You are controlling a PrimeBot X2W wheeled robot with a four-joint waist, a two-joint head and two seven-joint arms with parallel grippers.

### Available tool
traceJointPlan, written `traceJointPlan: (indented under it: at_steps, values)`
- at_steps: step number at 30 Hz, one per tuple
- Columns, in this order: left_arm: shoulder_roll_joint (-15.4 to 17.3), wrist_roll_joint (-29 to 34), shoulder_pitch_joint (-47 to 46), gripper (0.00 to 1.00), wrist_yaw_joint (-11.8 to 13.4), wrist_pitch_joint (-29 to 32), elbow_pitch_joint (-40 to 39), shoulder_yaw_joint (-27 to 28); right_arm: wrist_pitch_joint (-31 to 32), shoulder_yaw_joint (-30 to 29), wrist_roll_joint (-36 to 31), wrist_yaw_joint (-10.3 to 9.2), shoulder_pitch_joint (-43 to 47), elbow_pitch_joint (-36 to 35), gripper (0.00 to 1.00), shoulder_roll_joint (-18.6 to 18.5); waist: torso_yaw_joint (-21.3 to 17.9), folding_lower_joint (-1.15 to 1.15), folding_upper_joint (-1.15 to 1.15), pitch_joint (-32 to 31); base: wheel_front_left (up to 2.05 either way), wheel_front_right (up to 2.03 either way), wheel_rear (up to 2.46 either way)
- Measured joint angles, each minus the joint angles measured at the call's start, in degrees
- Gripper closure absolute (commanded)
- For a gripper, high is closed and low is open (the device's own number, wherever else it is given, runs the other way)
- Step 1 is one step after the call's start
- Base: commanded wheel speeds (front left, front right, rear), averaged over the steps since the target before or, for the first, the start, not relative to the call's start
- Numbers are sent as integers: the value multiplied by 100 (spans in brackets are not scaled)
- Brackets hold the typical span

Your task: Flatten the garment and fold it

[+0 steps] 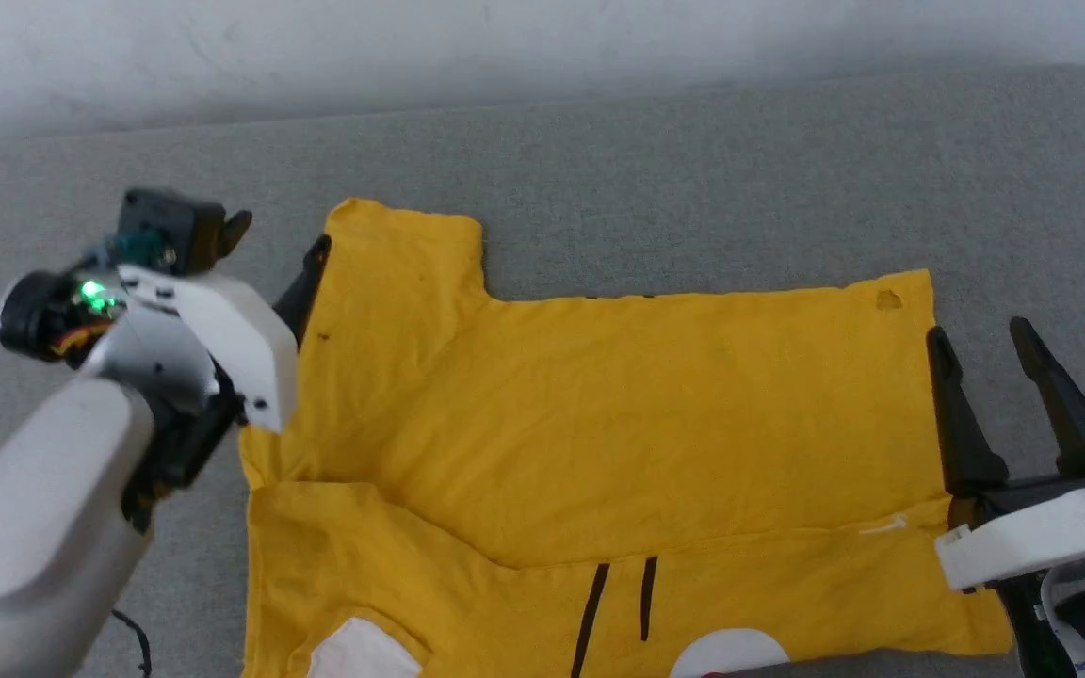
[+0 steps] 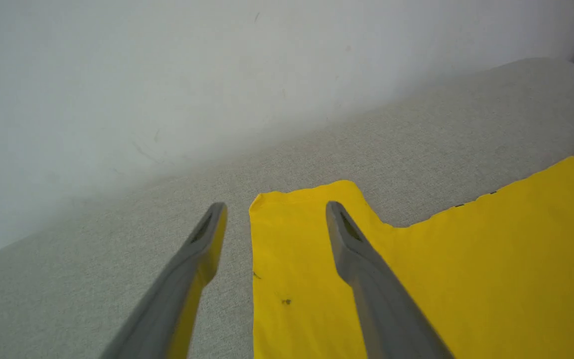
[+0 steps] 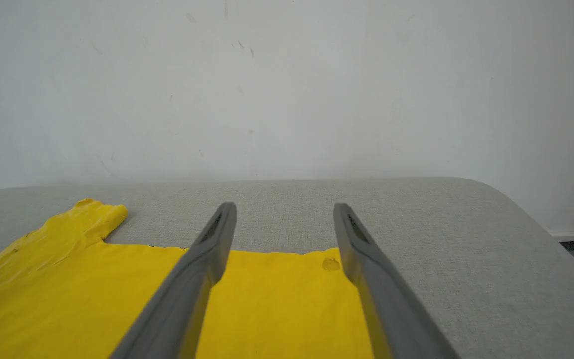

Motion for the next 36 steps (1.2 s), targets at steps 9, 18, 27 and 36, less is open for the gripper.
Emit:
traceJointPlan:
  at_steps: [9, 18, 27, 36]
  values:
    - [313, -770, -1694, 0, -922, 2279, 1195, -115, -146, 554, 62, 0, -331, 124, 0, 97, -659, 1, 0, 635, 0, 0, 0]
    - [434, -756, -2376, 0, -978, 3058, 2153, -194, -260, 743, 123, 0, -519, 114, 0, 164, -1225, 0, 0, 1147, 0, 0, 0]
    - [721, -617, -2521, 0, -984, 3201, 2642, -271, -404, 765, 200, 0, -565, 168, 0, 222, -1565, -2, 0, 1497, 0, 0, 0]
    - [601, -798, -2591, 100, -1184, 2995, 2725, -246, -402, 695, 189, 0, -566, 293, 0, 270, -1531, -2, 0, 1575, 0, 0, 0]
